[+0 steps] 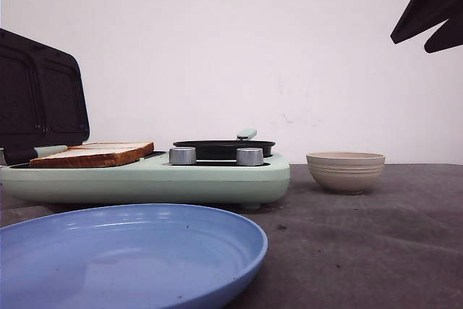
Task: Make breakfast with bread and shrimp
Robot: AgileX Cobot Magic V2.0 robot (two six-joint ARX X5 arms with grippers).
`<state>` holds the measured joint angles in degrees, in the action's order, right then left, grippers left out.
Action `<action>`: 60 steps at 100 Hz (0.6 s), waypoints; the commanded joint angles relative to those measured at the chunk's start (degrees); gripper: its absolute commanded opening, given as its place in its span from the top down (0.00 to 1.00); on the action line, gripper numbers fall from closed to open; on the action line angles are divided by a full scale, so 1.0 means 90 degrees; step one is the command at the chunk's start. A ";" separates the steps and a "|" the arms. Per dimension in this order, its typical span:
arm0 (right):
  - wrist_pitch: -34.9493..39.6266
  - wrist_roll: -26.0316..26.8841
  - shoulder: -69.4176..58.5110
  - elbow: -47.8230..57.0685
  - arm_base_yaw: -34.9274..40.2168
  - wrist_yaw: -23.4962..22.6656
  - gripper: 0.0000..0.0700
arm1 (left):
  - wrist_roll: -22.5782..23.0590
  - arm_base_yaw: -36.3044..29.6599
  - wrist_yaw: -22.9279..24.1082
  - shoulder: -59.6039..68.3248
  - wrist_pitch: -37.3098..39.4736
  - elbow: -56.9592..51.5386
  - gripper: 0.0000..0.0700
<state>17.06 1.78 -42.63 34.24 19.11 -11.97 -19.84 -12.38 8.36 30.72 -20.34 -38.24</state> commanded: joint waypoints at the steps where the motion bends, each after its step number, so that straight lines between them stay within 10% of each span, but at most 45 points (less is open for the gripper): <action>1: -0.0083 0.0066 -0.0034 0.0066 0.0022 -0.0002 0.52 | -0.0262 0.0075 -0.0100 0.0223 0.0068 -0.0228 0.54; 60: -0.0034 0.0066 -0.0034 0.0066 0.0022 -0.0002 0.52 | -0.1447 0.2679 -0.2106 0.2147 0.0265 -0.2329 0.54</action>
<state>17.26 1.78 -42.63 34.24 19.11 -11.97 -30.24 9.02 -8.21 48.58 -18.22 -57.30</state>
